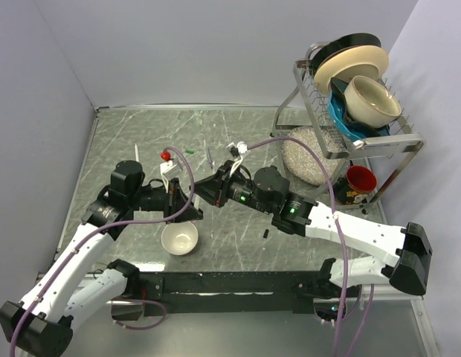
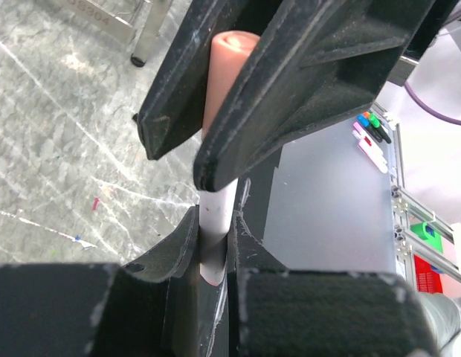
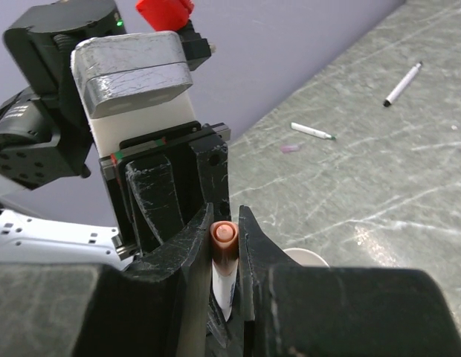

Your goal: Insert the pens into the pen caps

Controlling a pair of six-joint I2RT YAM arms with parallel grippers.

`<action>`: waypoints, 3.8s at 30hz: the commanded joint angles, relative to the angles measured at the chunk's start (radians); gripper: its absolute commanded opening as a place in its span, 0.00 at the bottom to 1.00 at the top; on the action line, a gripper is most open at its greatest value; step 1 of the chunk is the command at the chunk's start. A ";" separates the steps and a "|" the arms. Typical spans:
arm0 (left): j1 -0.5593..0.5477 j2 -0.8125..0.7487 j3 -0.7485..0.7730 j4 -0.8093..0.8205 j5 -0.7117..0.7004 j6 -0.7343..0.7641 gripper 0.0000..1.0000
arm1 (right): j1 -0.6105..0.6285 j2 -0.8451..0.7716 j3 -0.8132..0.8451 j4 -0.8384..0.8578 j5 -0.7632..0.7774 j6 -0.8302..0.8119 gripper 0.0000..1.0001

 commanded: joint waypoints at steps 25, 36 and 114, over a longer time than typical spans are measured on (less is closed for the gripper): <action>0.087 -0.021 0.059 0.350 -0.117 -0.036 0.01 | 0.136 0.101 0.256 -0.615 0.011 0.097 0.18; 0.087 -0.046 0.052 0.307 -0.142 -0.022 0.01 | 0.093 0.031 0.347 -0.566 0.243 0.116 0.76; 0.506 1.081 0.719 -0.127 -0.933 -0.242 0.48 | 0.090 -0.412 0.026 -0.627 0.427 0.056 0.79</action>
